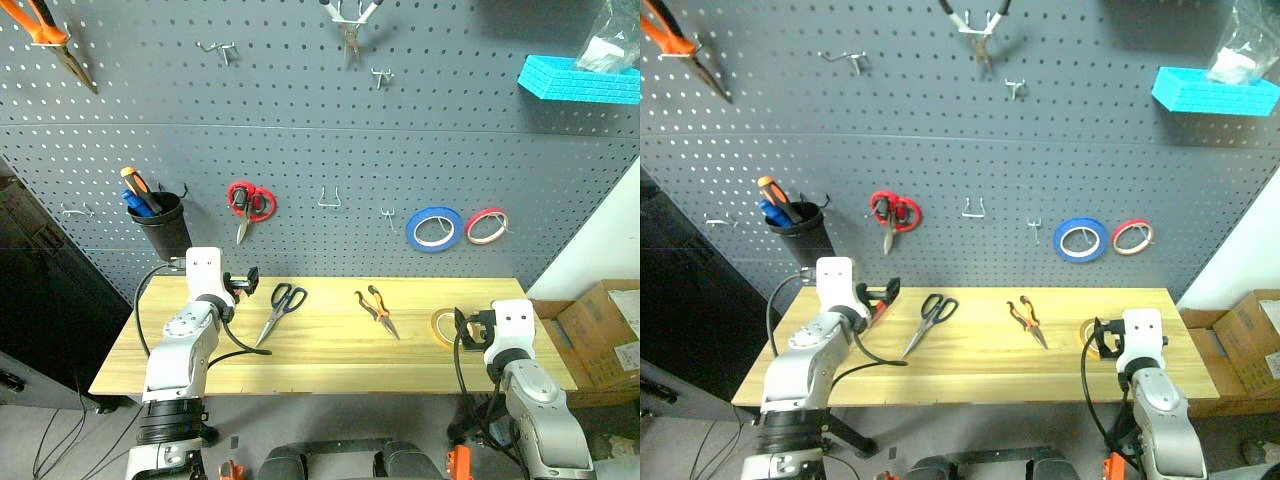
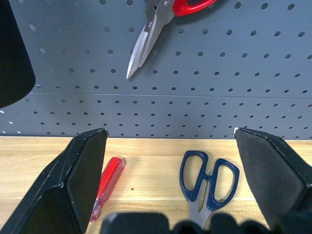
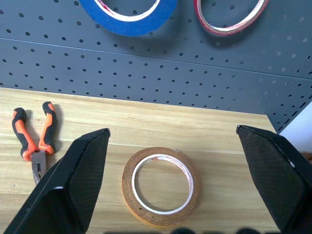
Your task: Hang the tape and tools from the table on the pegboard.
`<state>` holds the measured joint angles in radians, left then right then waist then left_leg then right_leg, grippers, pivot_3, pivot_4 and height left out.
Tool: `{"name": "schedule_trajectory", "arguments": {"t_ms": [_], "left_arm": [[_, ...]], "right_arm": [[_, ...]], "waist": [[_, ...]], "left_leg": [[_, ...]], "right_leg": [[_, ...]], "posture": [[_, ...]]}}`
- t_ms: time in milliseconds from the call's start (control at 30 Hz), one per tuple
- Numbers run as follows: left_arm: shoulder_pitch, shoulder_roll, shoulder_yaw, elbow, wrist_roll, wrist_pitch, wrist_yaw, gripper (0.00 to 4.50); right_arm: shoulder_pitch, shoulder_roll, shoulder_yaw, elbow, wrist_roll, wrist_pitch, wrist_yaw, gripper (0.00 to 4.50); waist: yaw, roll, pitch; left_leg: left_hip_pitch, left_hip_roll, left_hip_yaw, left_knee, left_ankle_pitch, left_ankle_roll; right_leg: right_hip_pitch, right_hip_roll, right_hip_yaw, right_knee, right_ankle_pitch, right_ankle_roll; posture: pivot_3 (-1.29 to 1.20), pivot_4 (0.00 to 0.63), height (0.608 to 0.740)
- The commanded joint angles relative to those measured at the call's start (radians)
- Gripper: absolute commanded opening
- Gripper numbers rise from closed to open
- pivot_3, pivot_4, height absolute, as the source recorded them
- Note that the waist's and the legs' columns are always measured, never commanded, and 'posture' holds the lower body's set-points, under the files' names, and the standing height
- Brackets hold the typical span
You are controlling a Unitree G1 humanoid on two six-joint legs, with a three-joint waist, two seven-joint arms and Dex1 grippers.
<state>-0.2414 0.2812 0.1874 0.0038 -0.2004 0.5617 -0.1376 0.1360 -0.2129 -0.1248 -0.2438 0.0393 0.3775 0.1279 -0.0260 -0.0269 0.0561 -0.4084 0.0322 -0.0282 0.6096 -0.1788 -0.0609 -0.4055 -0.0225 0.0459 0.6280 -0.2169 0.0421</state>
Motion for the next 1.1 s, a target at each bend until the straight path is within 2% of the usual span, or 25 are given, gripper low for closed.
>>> {"name": "schedule_trajectory", "arguments": {"t_ms": [33,533,667,933,1100], "left_arm": [[-0.017,0.007,0.018,-0.045,-0.020,-0.016,-0.020,4.44],[-0.015,0.005,0.018,-0.047,-0.023,-0.011,-0.019,4.44],[-0.009,0.005,0.004,-0.060,-0.018,-0.015,-0.027,4.44],[-0.049,0.034,-0.135,-0.082,-0.010,-0.029,-0.176,4.44],[-0.130,-0.009,-0.205,-0.069,-0.085,0.058,-0.281,4.44]], "right_arm": [[-0.011,-0.005,-0.004,-0.031,-0.003,-0.028,-0.001,4.50],[-0.005,0.012,-0.004,-0.046,0.007,-0.021,-0.006,4.50],[-0.001,-0.019,0.007,-0.058,-0.011,0.007,0.012,4.50],[-0.001,-0.096,0.030,-0.104,0.004,0.098,0.094,4.50],[-0.058,-0.169,0.057,-0.134,0.046,0.208,0.197,4.50]], "waist": [[0.000,0.000,0.000],[0.000,0.000,0.000],[0.000,0.000,0.000],[0.001,0.000,0.011],[0.001,0.000,0.032]], "left_leg": [[0.000,0.000,0.000,0.000,0.000,0.000],[0.000,0.000,0.000,0.000,0.000,0.000],[0.000,0.000,0.000,0.000,0.000,0.000],[0.000,0.000,0.000,0.000,0.000,-0.001],[0.000,-0.001,0.000,0.001,0.000,0.000]], "right_leg": [[0.000,0.000,0.000,0.000,0.000,0.000],[0.000,0.000,0.000,0.000,0.000,0.000],[0.000,0.000,0.000,0.000,0.000,0.000],[-0.001,-0.001,0.000,0.000,0.000,0.000],[-0.001,-0.001,0.000,-0.001,0.000,0.000]], "posture": [[0.07,0.016,0.740],[0.07,0.015,0.740],[0.07,0.024,0.740],[0.07,0.063,0.740],[0.05,0.097,0.740]]}}
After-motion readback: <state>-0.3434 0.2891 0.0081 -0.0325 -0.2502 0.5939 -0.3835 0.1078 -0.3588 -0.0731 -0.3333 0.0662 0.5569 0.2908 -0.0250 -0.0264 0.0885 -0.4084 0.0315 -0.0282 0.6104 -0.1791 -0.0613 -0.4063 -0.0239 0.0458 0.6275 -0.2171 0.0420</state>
